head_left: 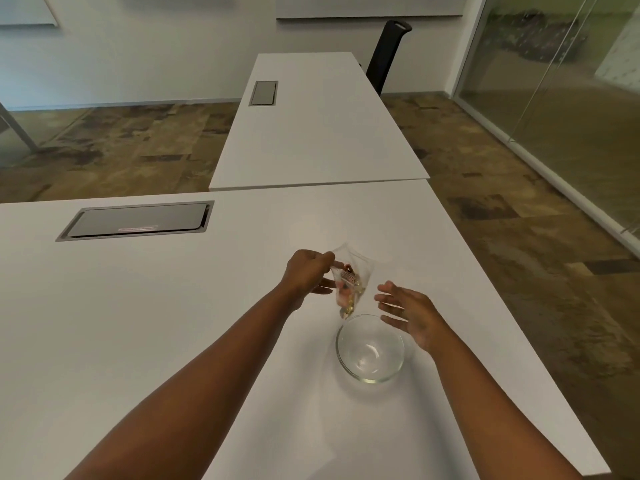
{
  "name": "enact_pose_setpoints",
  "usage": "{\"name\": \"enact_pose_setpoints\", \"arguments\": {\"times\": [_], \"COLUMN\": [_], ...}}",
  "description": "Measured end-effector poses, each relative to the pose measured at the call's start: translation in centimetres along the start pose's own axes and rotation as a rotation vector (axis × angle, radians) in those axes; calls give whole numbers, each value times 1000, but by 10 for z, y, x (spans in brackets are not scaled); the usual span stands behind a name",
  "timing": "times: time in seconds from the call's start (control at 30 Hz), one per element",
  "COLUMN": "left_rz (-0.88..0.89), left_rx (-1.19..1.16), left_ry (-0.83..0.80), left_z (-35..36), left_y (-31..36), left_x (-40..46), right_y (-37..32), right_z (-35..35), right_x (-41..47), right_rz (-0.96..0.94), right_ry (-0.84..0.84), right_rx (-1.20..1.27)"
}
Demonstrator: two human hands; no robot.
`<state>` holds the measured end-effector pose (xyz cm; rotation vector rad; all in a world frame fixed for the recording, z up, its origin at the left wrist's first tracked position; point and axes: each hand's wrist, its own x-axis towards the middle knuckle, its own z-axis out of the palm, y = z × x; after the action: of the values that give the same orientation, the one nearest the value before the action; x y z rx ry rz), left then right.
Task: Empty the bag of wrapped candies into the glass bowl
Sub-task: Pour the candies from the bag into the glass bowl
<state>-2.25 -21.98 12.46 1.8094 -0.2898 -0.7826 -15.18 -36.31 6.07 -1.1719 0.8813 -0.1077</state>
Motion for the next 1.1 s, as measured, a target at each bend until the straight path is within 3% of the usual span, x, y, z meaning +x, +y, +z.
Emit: {"name": "enact_pose_setpoints", "arguments": {"times": [0.17, 0.3, 0.6, 0.83, 1.1], "left_rz": [74, 88, 61, 93, 329], "left_rx": [63, -16, 94, 258, 730], "left_ry": [-252, -302, -258, -304, -313], "left_z": [11, 16, 19, 19, 22], "left_y": [9, 4, -30, -40, -53], "left_x": [-8, -7, 6, 4, -1], "right_y": [3, 12, 18, 6, -1], "right_z": [-3, -12, -33, -37, -38], "right_x": [-2, 0, 2, -6, -6], "right_rz": [113, 118, 13, -56, -136], "right_ry": [-255, -393, -270, -161, -119], "right_rx": [252, 330, 222, -81, -318]}}
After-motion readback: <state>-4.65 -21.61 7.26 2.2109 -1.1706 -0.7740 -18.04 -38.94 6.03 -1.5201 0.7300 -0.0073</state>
